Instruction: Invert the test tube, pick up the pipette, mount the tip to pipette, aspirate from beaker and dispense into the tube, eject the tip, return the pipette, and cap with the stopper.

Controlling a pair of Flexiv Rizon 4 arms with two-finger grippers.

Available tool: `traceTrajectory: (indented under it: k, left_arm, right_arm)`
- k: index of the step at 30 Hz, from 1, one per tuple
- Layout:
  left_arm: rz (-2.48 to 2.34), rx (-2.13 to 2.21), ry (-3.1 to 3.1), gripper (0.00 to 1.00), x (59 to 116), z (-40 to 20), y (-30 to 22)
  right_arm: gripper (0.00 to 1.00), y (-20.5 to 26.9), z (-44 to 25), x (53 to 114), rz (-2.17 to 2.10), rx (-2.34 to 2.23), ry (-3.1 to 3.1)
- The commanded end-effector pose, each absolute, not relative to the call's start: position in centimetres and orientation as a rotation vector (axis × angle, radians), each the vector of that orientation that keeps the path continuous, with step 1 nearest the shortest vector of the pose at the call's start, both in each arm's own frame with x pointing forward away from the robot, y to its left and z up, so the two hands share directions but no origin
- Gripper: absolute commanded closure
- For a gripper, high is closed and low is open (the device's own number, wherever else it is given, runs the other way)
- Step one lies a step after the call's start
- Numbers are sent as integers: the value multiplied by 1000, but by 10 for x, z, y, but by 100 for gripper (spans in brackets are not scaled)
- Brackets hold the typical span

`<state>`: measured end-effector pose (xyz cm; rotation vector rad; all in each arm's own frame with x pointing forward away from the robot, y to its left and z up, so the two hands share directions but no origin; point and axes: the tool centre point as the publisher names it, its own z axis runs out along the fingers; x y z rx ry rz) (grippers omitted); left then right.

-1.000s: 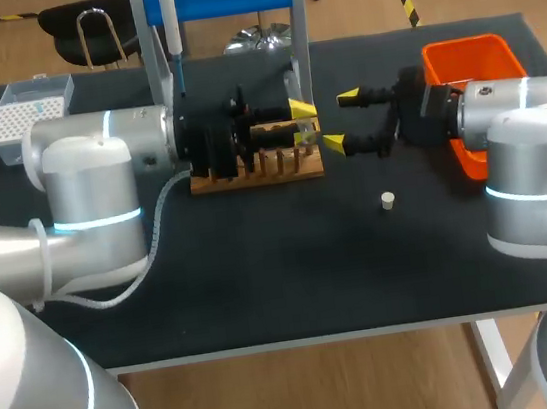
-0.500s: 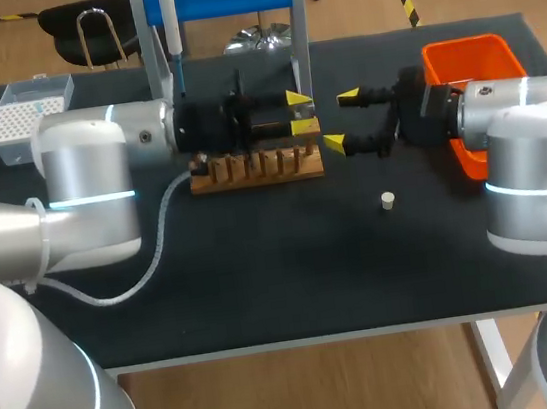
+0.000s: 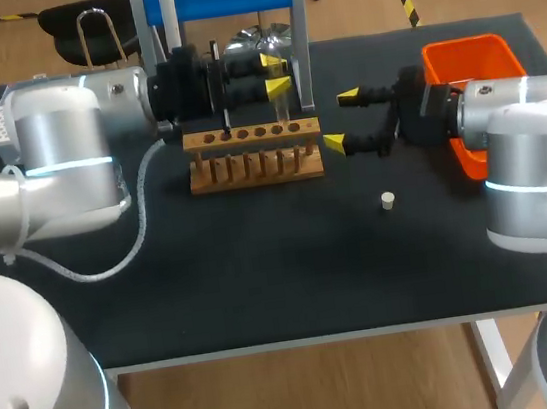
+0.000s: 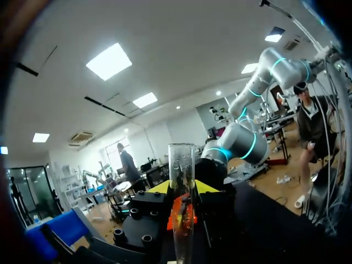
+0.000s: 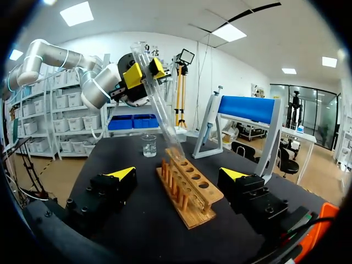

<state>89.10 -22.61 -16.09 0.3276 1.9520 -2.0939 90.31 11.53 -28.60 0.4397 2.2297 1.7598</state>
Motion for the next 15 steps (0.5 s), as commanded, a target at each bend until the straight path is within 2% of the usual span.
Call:
traceTrajectory:
  k: [1,15]
  left_arm:
    - [-2086,-85,2247,100,890,-157,-231]
    - [-2039,-112,2212,100,913,-161,-215]
  right_arm:
    - [0,116,-286,902,1757,443,2226]
    - [0,116,-286,902,1757,443,2226]
